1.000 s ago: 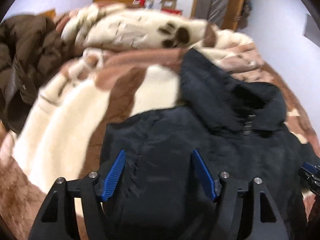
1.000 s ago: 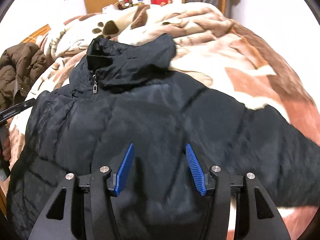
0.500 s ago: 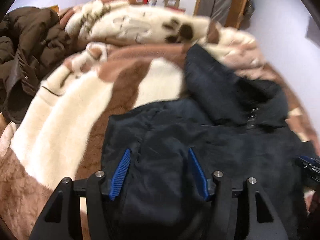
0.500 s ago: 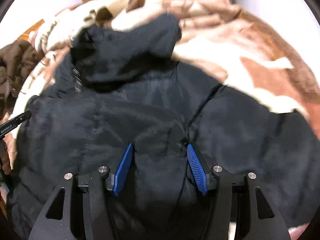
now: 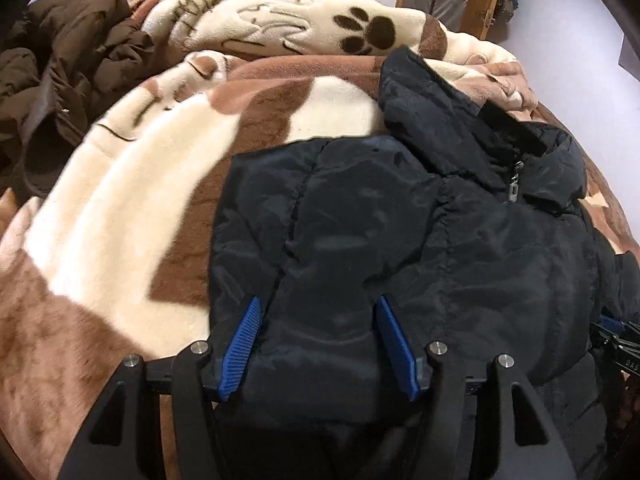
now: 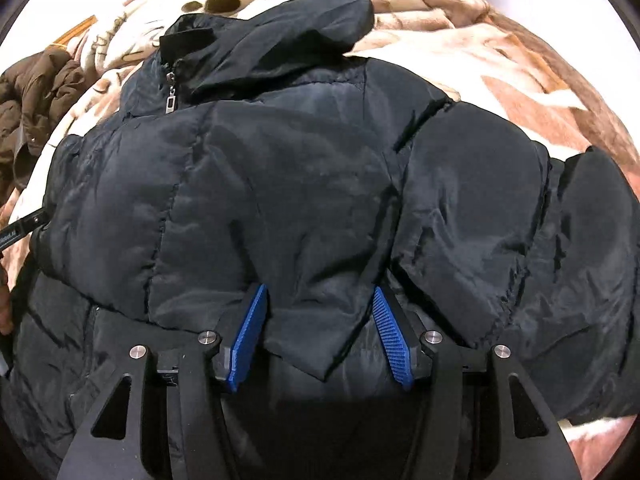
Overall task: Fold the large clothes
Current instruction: 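Open the left tool to release the sleeve and lift away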
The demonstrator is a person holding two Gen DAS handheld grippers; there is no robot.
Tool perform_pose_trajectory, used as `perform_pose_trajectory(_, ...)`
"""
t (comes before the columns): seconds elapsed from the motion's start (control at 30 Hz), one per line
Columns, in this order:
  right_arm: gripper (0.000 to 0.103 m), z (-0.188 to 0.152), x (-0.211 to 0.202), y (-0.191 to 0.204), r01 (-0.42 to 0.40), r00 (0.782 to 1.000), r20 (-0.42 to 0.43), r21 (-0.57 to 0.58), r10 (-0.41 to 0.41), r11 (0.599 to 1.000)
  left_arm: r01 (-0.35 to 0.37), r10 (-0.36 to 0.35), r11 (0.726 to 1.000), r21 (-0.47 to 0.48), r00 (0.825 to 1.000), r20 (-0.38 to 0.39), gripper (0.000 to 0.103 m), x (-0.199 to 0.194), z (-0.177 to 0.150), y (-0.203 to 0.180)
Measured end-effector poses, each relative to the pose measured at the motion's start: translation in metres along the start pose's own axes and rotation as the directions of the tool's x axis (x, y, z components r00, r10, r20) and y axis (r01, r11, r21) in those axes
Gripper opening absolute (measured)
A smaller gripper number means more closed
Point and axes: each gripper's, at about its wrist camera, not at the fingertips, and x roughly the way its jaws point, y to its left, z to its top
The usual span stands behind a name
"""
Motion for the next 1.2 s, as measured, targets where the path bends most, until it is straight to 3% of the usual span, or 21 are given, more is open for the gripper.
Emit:
perform_pose_trajectory(0.17, 0.056, -0.023, -0.069, 0.005, 0.036, 0.993, 0.116, -0.023, -0.033, 0.999, 0.035, -0.037, 0.999, 0.018, 0.995, 0.094, 0.062, -0.072, -0.021, -0.018)
perform_pose_trajectory(0.3, 0.056, -0.065, -0.128, 0.003, 0.017, 0.983, 0.185, 0.018, -0.02, 1.0, 0.071, -0.077, 0.996, 0.047, 0.988, 0.135, 0.062, -0.132, -0.056, -0.039)
perform_pose_trajectory(0.57, 0.056, -0.153, -0.201, -0.005, 0.008, 0.974, 0.225, 0.08, -0.026, 0.997, 0.109, -0.119, 0.99, 0.088, 0.986, 0.116, 0.062, -0.206, -0.132, -0.075)
perform_pose_trajectory(0.8, 0.056, -0.192, -0.233, -0.012, -0.023, 0.973, 0.232, 0.102, -0.001, 0.994, 0.156, -0.168, 0.98, 0.127, 0.982, 0.086, 0.062, -0.238, -0.165, -0.1)
perform_pose_trajectory(1.2, 0.056, -0.207, -0.247, -0.056, -0.033, 0.967, 0.255, 0.221, -0.025, 0.975, 0.144, -0.158, 0.977, 0.16, 0.984, 0.082, 0.064, -0.248, -0.168, -0.117)
